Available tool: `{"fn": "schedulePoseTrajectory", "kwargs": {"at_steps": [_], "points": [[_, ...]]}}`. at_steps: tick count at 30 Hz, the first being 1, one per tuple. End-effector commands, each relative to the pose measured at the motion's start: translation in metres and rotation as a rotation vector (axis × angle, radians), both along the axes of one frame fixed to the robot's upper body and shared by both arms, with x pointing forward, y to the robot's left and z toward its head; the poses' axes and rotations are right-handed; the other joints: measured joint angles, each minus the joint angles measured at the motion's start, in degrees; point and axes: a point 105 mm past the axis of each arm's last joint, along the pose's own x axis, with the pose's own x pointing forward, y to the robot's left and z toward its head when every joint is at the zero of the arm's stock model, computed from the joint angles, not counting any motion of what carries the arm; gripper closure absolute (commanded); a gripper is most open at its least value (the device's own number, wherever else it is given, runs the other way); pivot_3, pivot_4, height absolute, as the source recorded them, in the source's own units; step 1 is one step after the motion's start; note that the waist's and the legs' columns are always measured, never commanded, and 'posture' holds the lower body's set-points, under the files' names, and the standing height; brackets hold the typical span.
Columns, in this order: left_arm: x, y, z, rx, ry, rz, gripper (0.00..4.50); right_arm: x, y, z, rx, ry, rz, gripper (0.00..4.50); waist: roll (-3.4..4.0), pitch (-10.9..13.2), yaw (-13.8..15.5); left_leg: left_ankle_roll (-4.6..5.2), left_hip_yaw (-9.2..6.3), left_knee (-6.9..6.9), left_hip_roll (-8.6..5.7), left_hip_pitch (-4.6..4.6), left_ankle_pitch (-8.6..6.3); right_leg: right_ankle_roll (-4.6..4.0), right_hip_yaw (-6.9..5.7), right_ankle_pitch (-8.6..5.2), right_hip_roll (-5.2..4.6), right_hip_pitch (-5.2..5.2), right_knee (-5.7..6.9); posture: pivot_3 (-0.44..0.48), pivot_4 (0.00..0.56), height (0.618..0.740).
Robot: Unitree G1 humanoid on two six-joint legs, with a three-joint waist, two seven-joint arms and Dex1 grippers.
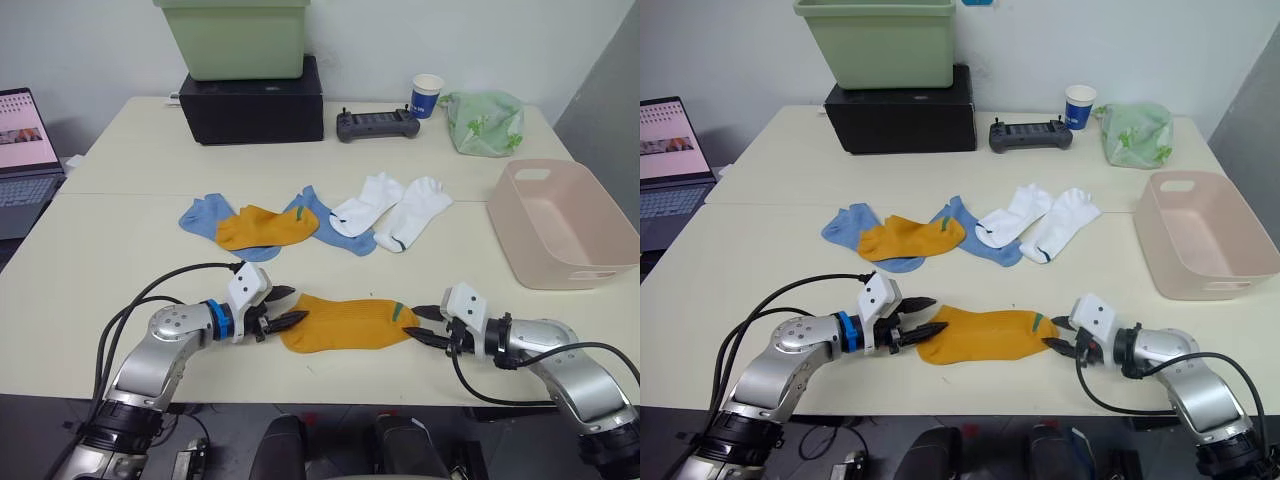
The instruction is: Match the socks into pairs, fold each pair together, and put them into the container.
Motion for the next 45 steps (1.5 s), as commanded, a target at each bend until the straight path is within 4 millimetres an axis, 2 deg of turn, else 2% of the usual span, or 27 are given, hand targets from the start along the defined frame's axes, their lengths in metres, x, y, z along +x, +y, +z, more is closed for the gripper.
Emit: {"fn": "schedulePoseTrajectory", "kwargs": {"at_steps": [1,2,5,12,14,16,18,22,25,26,28,31,36,38,40,43,45], "points": [[-0.004,-0.008,0.006,-0.024,-0.008,-0.047,3.14,0.003,0.001,0.009,0.033,-0.017,-0.012,4.20,0.00,0.0,0.0,0.00,0.00,0.00,0.00,0.00,0.00,0.01,0.00,0.00,0.00,0.00,0.00,0.000,0.150,0.740],[-0.004,-0.008,0.006,-0.027,-0.008,-0.047,3.43,0.004,0.001,0.010,0.037,-0.016,-0.014,4.49,0.00,0.0,0.0,0.00,-0.02,0.00,0.01,0.00,0.00,0.00,-0.01,0.00,0.00,0.00,0.00,0.000,0.150,0.740],[-0.006,-0.006,0.008,-0.049,0.000,-0.031,4.44,0.010,0.002,0.013,0.030,-0.034,-0.007,4.50,0.00,0.0,0.0,0.00,-0.01,0.00,0.01,0.00,0.00,0.00,-0.01,0.00,0.00,-0.01,0.01,0.000,0.150,0.740],[-0.021,0.002,0.009,-0.123,0.113,0.057,4.48,0.039,0.014,0.026,0.036,-0.069,0.048,4.50,0.00,0.0,-0.4,0.00,-0.05,0.00,0.07,-0.01,0.00,-0.11,-0.02,0.06,0.02,-0.05,0.04,0.000,0.150,0.740],[-0.037,0.002,0.010,-0.197,0.204,0.115,4.48,0.054,0.028,0.031,0.007,-0.091,0.111,4.50,-0.01,0.0,-0.6,0.00,-0.04,-0.01,0.08,-0.01,0.00,-0.22,-0.01,0.12,0.02,-0.06,0.04,0.000,0.150,0.740],[-0.062,-0.007,0.013,-0.301,0.323,0.137,4.48,0.067,0.048,0.037,-0.018,-0.099,0.192,4.50,-0.02,0.1,-1.9,0.01,0.02,0.01,0.12,0.02,-0.01,-0.23,0.09,0.13,0.02,-0.10,0.07,0.000,0.150,0.740],[-0.082,-0.020,0.013,-0.345,0.393,0.120,4.48,0.080,0.065,0.039,-0.042,-0.118,0.233,4.50,-0.02,0.1,-1.9,0.01,0.03,0.01,0.10,0.03,-0.01,-0.23,0.13,0.13,-0.01,-0.11,0.11,0.000,0.150,0.740],[-0.081,-0.024,0.004,-0.330,0.367,0.234,4.48,0.095,0.094,0.043,-0.069,-0.165,0.287,4.50,-0.02,0.1,-0.8,0.00,-0.25,0.00,0.09,0.01,0.00,-0.24,-0.17,0.13,0.02,-0.03,0.11,0.000,0.150,0.740],[-0.071,-0.021,0.004,-0.329,0.295,0.328,4.48,0.097,0.099,0.040,-0.079,-0.170,0.308,4.50,-0.03,0.1,0.1,-0.01,-0.25,0.03,0.01,-0.03,0.00,-0.24,-0.20,0.13,-0.05,0.00,0.05,0.000,0.150,0.740],[-0.070,-0.020,0.005,-0.343,0.282,0.352,4.14,0.096,0.098,0.038,-0.080,-0.167,0.314,4.12,-0.03,0.1,0.1,-0.01,-0.21,0.04,-0.03,-0.05,0.00,-0.24,-0.18,0.13,-0.10,0.01,-0.01,0.000,0.150,0.740],[-0.074,-0.021,0.005,-0.365,0.293,0.368,3.83,0.096,0.097,0.037,-0.074,-0.165,0.314,3.80,-0.03,0.1,0.1,-0.01,-0.14,0.05,-0.05,-0.07,0.00,-0.24,-0.13,0.14,-0.14,0.00,-0.03,0.000,0.150,0.740],[-0.081,-0.017,0.004,-0.350,0.300,0.369,2.91,0.096,0.094,0.039,-0.057,-0.169,0.303,2.76,-0.02,0.1,-0.1,-0.01,-0.12,0.04,0.01,-0.04,0.00,-0.24,-0.10,0.14,-0.11,-0.03,0.01,0.000,0.150,0.740],[-0.097,0.003,0.015,-0.292,0.329,0.303,1.32,0.092,0.081,0.058,0.026,-0.193,0.246,1.10,-0.02,0.1,-0.2,-0.01,-0.17,0.00,0.09,-0.01,0.00,-0.26,-0.12,0.13,-0.01,-0.07,0.09,0.000,0.150,0.740],[-0.102,0.013,0.023,-0.274,0.353,0.249,0.74,0.081,0.076,0.065,0.061,-0.174,0.259,1.09,-0.01,0.1,-0.1,-0.01,-0.21,0.00,0.09,-0.03,0.00,-0.27,-0.16,0.12,-0.01,-0.07,0.09,0.000,0.150,0.740],[-0.091,0.027,0.038,-0.245,0.322,0.197,0.74,0.060,0.070,0.067,0.083,-0.113,0.296,1.09,0.01,0.1,0.0,-0.01,-0.25,0.00,0.08,-0.05,0.00,-0.28,-0.19,0.11,-0.02,-0.07,0.08,0.000,0.150,0.740],[-0.051,0.040,0.056,-0.204,0.209,0.200,0.74,0.025,0.066,0.061,0.120,0.014,0.381,1.09,0.09,0.1,0.5,-0.01,-0.38,0.00,-0.03,-0.06,0.00,-0.28,-0.40,0.10,-0.10,0.01,0.02,0.000,0.150,0.740],[-0.025,0.037,0.061,-0.195,0.155,0.192,0.74,0.009,0.061,0.049,0.086,0.068,0.410,1.09,0.07,0.1,0.5,-0.01,-0.41,0.01,-0.06,-0.05,0.00,-0.27,-0.47,0.10,-0.09,0.11,-0.05,0.000,0.150,0.740]]}}
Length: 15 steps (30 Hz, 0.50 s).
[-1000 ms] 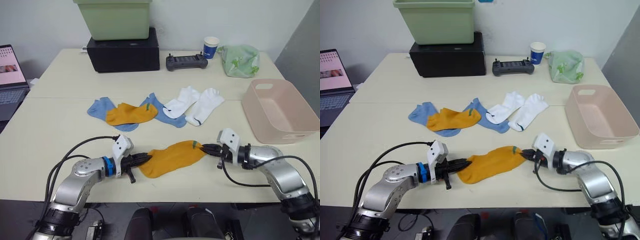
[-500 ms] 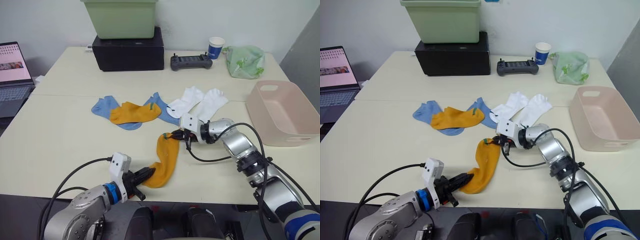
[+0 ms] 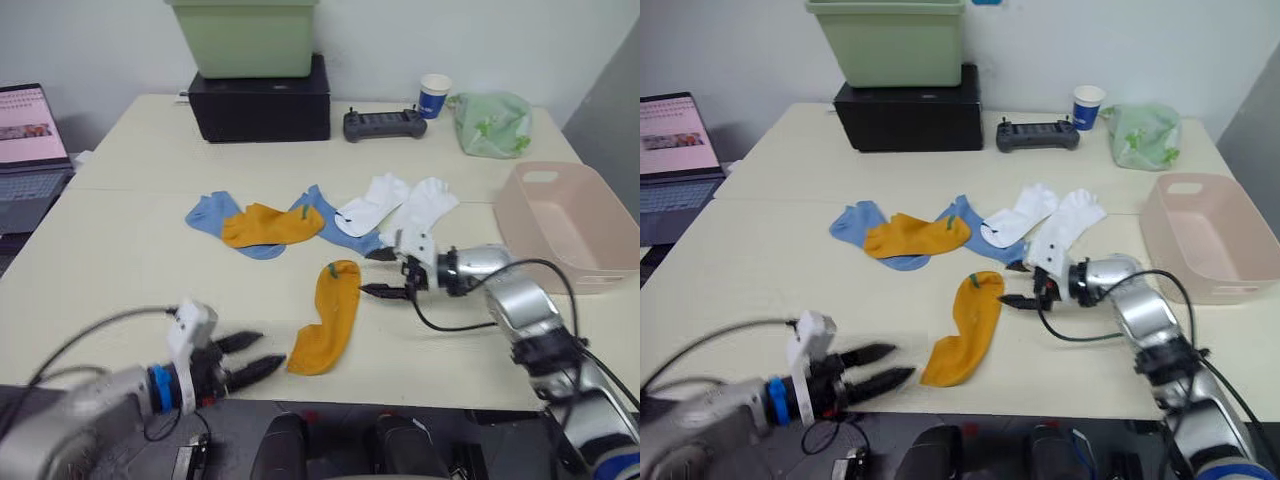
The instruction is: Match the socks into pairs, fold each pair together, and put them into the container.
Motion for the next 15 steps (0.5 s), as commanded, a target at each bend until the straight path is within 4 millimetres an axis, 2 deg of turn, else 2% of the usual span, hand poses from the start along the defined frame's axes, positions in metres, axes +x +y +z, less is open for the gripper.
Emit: {"fn": "schedulePoseTrajectory", "kwargs": {"at_steps": [1,3,6,12,15], "points": [[0.038,-0.008,0.008,0.018,-0.090,-0.017,0.74,-0.028,-0.002,-0.008,-0.024,0.089,0.074,1.09,-0.02,0.0,-0.2,0.00,-0.01,0.00,0.01,0.00,0.00,0.01,-0.12,0.00,0.02,0.01,-0.03,0.000,0.150,0.740],[0.064,-0.025,0.014,0.010,-0.139,-0.058,0.74,-0.042,-0.002,-0.022,-0.037,0.217,0.075,1.09,-0.03,0.0,-0.4,0.00,-0.03,0.00,-0.06,-0.04,0.00,0.01,-0.34,0.00,0.06,0.04,-0.08,0.000,0.150,0.740],[0.087,-0.044,0.011,0.041,-0.176,-0.112,0.74,-0.052,0.006,-0.033,-0.037,0.328,0.060,1.09,-0.07,0.0,-0.7,0.00,-0.03,0.03,-0.02,-0.16,0.00,0.01,-0.41,0.01,0.08,-0.04,-0.08,0.000,0.150,0.740],[0.105,-0.072,-0.011,0.141,-0.191,-0.253,0.74,-0.071,0.026,-0.030,-0.012,0.526,0.114,1.09,-0.06,0.0,-1.4,-0.01,-0.08,0.03,0.04,-0.21,0.02,0.00,-0.46,0.01,0.36,-0.22,0.11,0.000,0.150,0.740],[0.109,-0.075,-0.016,0.150,-0.194,-0.270,0.74,-0.072,0.035,-0.030,-0.010,0.586,0.111,1.09,-0.07,0.0,-1.3,-0.01,-0.09,0.05,0.06,-0.23,0.02,-0.01,-0.50,0.02,0.49,-0.22,0.14,0.000,0.150,0.740]]}}
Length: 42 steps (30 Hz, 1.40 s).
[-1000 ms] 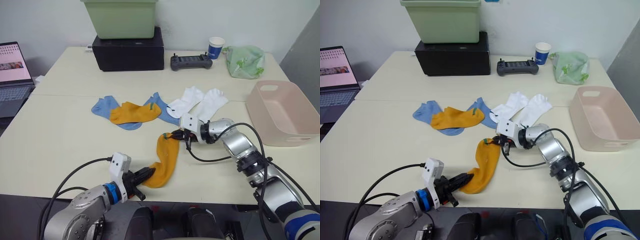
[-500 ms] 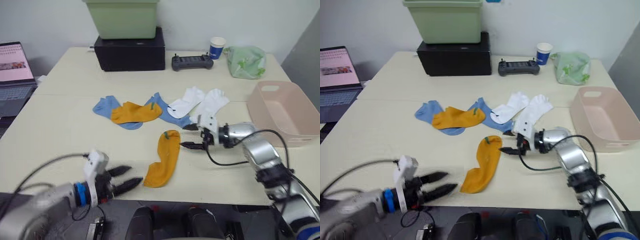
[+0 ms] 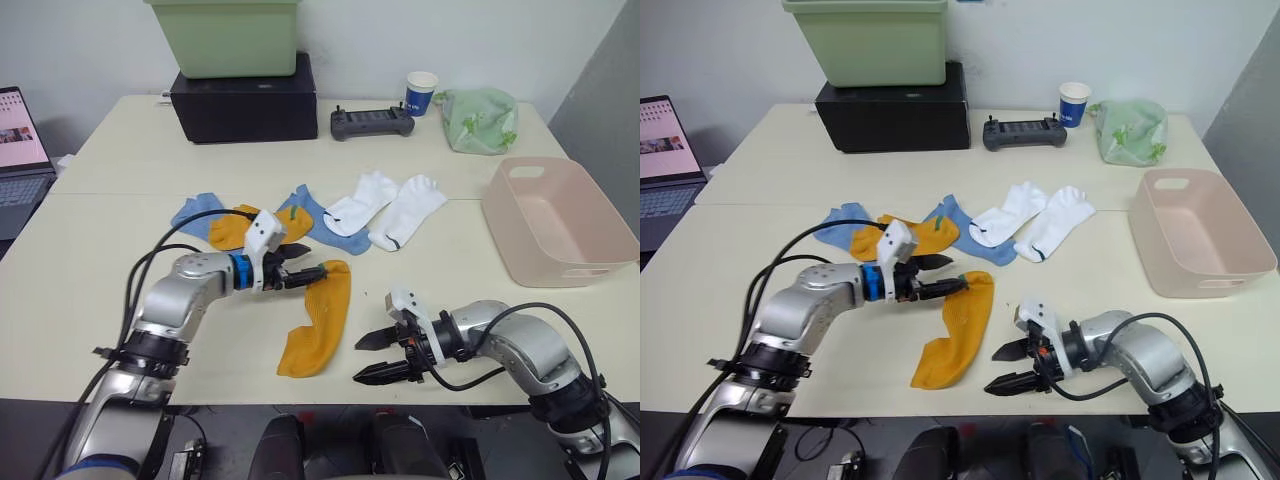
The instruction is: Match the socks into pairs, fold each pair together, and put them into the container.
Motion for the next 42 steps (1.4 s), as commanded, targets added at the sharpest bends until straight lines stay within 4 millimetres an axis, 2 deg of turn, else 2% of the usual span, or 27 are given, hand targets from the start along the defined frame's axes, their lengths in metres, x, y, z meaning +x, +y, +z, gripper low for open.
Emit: {"fn": "schedulePoseTrajectory", "kwargs": {"at_steps": [1,2,5,10,13,15,21,22,27,30,33,36,39,41,42], "points": [[0.006,-0.003,0.005,0.011,-0.050,-0.029,0.74,-0.003,0.016,0.007,0.027,0.070,0.006,1.09,0.00,0.0,-0.1,0.00,0.00,0.00,0.01,0.00,0.00,0.00,0.00,0.00,0.02,0.00,0.00,0.000,0.150,0.740],[0.007,-0.005,0.006,0.003,-0.054,-0.029,0.74,0.001,0.023,0.006,0.035,0.125,-0.028,1.09,0.00,0.0,-0.1,0.00,-0.01,0.00,0.02,0.00,0.00,0.00,0.01,0.00,0.01,-0.01,0.00,0.000,0.150,0.740],[0.009,-0.008,0.007,-0.008,-0.064,-0.038,1.33,0.003,0.038,0.003,0.005,0.257,-0.077,1.09,0.00,0.0,-0.1,-0.01,-0.07,0.00,0.08,-0.02,0.01,0.00,0.02,0.00,0.01,-0.05,0.06,0.000,0.150,0.740],[0.009,-0.010,0.008,-0.012,-0.071,-0.045,2.95,0.003,0.048,0.004,-0.035,0.364,-0.106,1.09,0.00,0.0,0.4,-0.03,-0.13,0.05,0.14,-0.21,0.02,0.00,0.01,0.00,-0.19,-0.17,0.07,0.000,0.150,0.740],[0.009,-0.012,0.010,-0.021,-0.078,-0.045,3.85,0.005,0.048,0.001,-0.067,0.369,-0.130,1.70,0.01,0.0,0.5,-0.03,-0.12,0.06,0.06,-0.21,0.02,0.00,-0.02,0.00,-0.36,-0.17,0.06,0.000,0.150,0.740],[0.009,-0.013,0.011,-0.027,-0.080,-0.043,4.49,0.006,0.049,0.001,-0.062,0.386,-0.142,2.36,0.01,0.0,0.5,-0.03,-0.11,0.08,0.02,-0.23,0.02,0.00,-0.01,0.00,-0.38,-0.17,0.05,0.000,0.150,0.740],[0.006,-0.012,0.011,-0.032,-0.080,-0.041,4.50,0.011,0.050,0.004,-0.042,0.401,-0.167,4.46,0.01,0.0,0.4,-0.02,-0.10,0.07,0.04,-0.25,0.02,0.01,-0.05,0.00,-0.36,-0.19,0.07,0.000,0.150,0.740],[0.006,-0.011,0.011,-0.033,-0.080,-0.040,4.50,0.012,0.049,0.005,-0.038,0.399,-0.168,4.49,0.01,0.0,0.4,-0.02,-0.10,0.07,0.04,-0.24,0.02,0.01,-0.06,0.00,-0.36,-0.18,0.07,0.000,0.150,0.740],[0.008,-0.011,0.016,-0.058,-0.085,-0.020,4.50,0.019,0.038,0.004,-0.048,0.326,-0.181,4.49,0.01,0.0,0.5,-0.02,-0.08,0.07,-0.01,-0.26,0.02,0.01,-0.07,0.00,-0.36,-0.17,0.06,0.000,0.150,0.740],[0.006,-0.009,0.018,-0.079,-0.076,0.000,4.50,0.024,0.025,0.013,-0.025,0.124,-0.135,4.49,0.01,0.0,0.5,-0.02,-0.08,0.10,-0.04,-0.28,0.02,0.01,-0.08,0.00,-0.36,-0.17,0.04,0.000,0.150,0.740],[0.006,-0.004,0.016,-0.084,-0.074,0.047,4.50,0.022,0.010,0.031,-0.005,-0.185,0.009,4.49,0.02,0.0,0.6,-0.01,-0.08,0.17,-0.10,-0.42,0.01,0.03,-0.13,-0.01,-0.36,-0.22,-0.03,0.000,0.150,0.740],[0.005,-0.004,0.014,-0.089,-0.069,0.054,4.50,0.021,0.004,0.043,0.005,-0.435,0.151,3.87,0.02,0.0,0.4,-0.01,-0.09,0.25,-0.06,-0.48,0.01,0.03,-0.16,-0.01,-0.36,-0.23,-0.05,0.000,0.150,0.740],[0.004,-0.006,0.014,-0.090,-0.067,0.053,4.50,0.028,0.011,0.055,0.050,-0.627,0.207,2.82,0.02,0.0,0.2,-0.01,-0.09,0.28,-0.04,-0.46,0.01,0.02,-0.18,-0.01,-0.21,-0.23,-0.01,0.000,0.150,0.740],[0.003,-0.008,0.014,-0.090,-0.065,0.047,4.50,0.023,0.015,0.050,0.042,-0.743,0.326,2.17,0.02,0.0,0.2,-0.02,-0.11,0.29,-0.01,-0.46,0.02,0.02,-0.16,0.00,-0.11,-0.22,0.02,0.000,0.150,0.740],[0.003,-0.008,0.014,-0.090,-0.064,0.045,4.50,0.021,0.016,0.047,0.038,-0.778,0.376,2.17,0.02,0.0,0.3,-0.02,-0.12,0.29,0.02,-0.46,0.02,0.02,-0.16,0.00,-0.11,-0.21,0.01,0.000,0.150,0.740]]}}
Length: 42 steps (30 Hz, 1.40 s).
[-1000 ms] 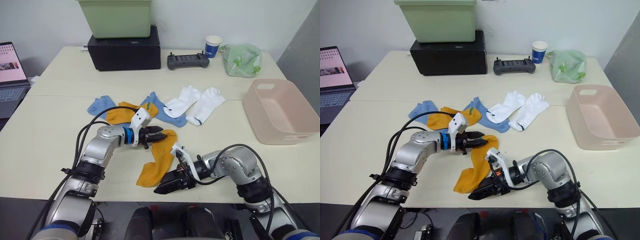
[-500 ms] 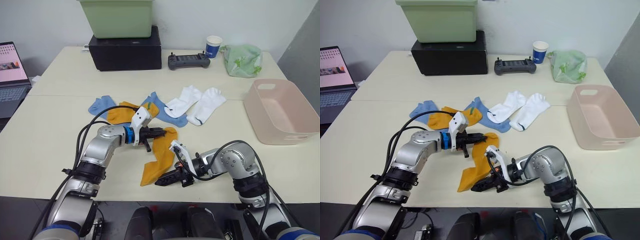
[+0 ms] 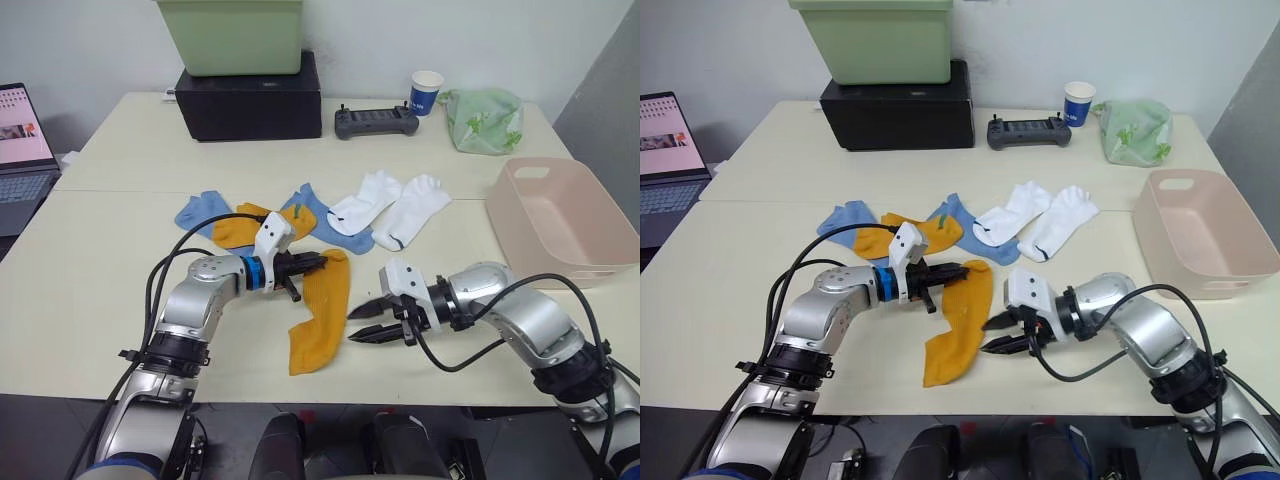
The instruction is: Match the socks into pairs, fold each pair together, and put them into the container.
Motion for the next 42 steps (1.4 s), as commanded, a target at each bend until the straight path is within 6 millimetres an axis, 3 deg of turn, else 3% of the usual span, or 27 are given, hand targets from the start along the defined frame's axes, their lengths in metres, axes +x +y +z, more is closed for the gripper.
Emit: {"fn": "schedulePoseTrajectory", "kwargs": {"at_steps": [1,5,13,16,21,27,29,37,41,42], "points": [[-0.001,-0.001,0.010,-0.016,-0.031,-0.007,4.50,-0.008,0.007,-0.004,-0.038,-0.215,0.193,2.17,0.00,0.0,0.1,0.00,0.00,0.01,0.01,0.00,0.00,0.00,0.00,0.00,0.01,0.00,-0.01,0.000,0.150,0.740],[0.002,0.000,0.012,-0.012,-0.035,-0.003,4.50,-0.008,0.013,-0.023,-0.075,-0.298,0.293,2.17,0.00,0.0,0.3,-0.01,0.01,0.10,0.06,0.00,0.01,-0.01,0.00,0.00,-0.01,0.02,0.01,0.000,0.150,0.740],[0.001,0.001,0.012,-0.009,-0.037,0.002,4.50,-0.006,0.020,-0.039,-0.068,-0.391,0.363,2.17,0.00,0.0,0.3,-0.16,-0.01,0.28,0.11,-0.01,0.09,-0.01,-0.01,0.00,-0.12,0.07,0.07,0.000,0.150,0.740],[0.000,0.000,0.011,-0.010,-0.036,0.002,4.50,-0.003,0.021,-0.042,-0.039,-0.402,0.355,2.78,0.00,0.0,0.3,-0.18,-0.02,0.28,0.11,-0.01,0.10,-0.01,0.00,0.00,-0.13,0.09,0.07,0.000,0.150,0.740],[-0.001,0.004,0.010,-0.006,-0.036,0.015,4.50,-0.003,0.015,-0.044,-0.015,-0.389,0.354,4.48,0.00,0.0,0.4,-0.18,0.00,0.29,0.09,-0.01,0.10,-0.01,0.00,0.00,-0.21,0.10,0.07,0.000,0.150,0.740],[-0.008,0.010,0.009,-0.018,-0.028,0.050,4.50,0.003,0.005,-0.040,-0.023,-0.423,0.353,4.48,0.00,0.0,0.4,-0.18,-0.02,0.29,0.10,-0.01,0.10,-0.01,0.02,0.00,-0.23,0.10,0.08,0.000,0.150,0.740],[-0.014,0.020,0.008,-0.037,-0.030,0.118,4.50,0.006,-0.009,-0.037,-0.039,-0.449,0.364,4.48,0.01,0.0,0.3,-0.18,-0.04,0.30,0.10,0.00,0.10,-0.01,0.04,0.00,-0.24,0.10,0.07,0.000,0.150,0.740],[-0.055,0.030,0.006,-0.091,-0.004,0.279,4.50,0.022,-0.039,-0.024,-0.084,-0.489,0.414,4.48,0.02,0.0,0.3,-0.01,-0.21,0.32,0.10,0.06,0.00,-0.01,0.14,0.01,-0.31,0.20,0.06,0.000,0.150,0.740],[-0.055,0.032,0.006,-0.129,-0.016,0.371,4.50,0.024,-0.039,-0.027,-0.076,-0.479,0.423,4.48,0.01,0.0,0.5,0.00,-0.29,0.32,0.06,0.14,0.00,-0.01,0.09,0.01,-0.31,0.34,0.03,0.000,0.150,0.740],[-0.055,0.031,0.006,-0.134,-0.018,0.379,4.50,0.025,-0.038,-0.026,-0.066,-0.478,0.419,4.04,0.01,0.0,0.5,0.00,-0.29,0.33,0.06,0.14,0.00,-0.01,0.10,0.01,-0.33,0.35,0.02,0.000,0.150,0.740]]}}
